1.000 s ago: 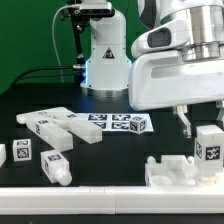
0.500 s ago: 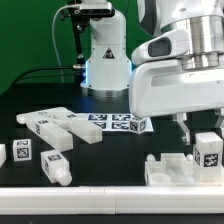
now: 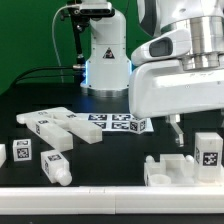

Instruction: Assemble chair

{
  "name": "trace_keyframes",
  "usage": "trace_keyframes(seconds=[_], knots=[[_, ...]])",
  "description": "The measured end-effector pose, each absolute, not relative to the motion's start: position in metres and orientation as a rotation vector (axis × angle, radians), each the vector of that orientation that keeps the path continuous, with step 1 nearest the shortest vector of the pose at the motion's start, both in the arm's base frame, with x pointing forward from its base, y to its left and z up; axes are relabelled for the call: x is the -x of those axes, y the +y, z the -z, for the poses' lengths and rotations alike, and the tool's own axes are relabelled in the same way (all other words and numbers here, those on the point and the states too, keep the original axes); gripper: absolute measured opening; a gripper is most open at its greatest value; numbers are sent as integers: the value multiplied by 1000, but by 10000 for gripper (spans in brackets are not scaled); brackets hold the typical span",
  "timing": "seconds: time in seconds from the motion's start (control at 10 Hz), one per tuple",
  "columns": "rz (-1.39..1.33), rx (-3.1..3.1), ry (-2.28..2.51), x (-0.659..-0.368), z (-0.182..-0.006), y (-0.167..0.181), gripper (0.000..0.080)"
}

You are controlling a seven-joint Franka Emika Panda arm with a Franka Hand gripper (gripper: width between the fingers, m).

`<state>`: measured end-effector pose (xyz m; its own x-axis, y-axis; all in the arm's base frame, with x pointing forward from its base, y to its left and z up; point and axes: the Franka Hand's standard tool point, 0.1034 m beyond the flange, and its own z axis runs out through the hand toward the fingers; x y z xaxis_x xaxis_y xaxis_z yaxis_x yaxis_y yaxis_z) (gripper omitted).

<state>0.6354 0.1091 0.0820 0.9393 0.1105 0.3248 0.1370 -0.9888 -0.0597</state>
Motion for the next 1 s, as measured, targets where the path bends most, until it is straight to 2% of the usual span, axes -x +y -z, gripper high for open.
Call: trace_keyframes(seconds=[0.1, 0.2, 0.3, 0.4, 0.6, 0.8, 1.0], knots=[[471, 3017, -190, -634, -82, 109, 604], [375, 3027, -183, -638, -88, 109, 642], [392, 3022, -164, -648, -94, 108, 647], [317, 3030, -131, -645, -90, 108, 647], [-11, 3048, -3, -646, -84, 109, 649], [-138, 3048, 46, -647, -73, 112, 649], [-128, 3048, 86, -648, -74, 114, 640]])
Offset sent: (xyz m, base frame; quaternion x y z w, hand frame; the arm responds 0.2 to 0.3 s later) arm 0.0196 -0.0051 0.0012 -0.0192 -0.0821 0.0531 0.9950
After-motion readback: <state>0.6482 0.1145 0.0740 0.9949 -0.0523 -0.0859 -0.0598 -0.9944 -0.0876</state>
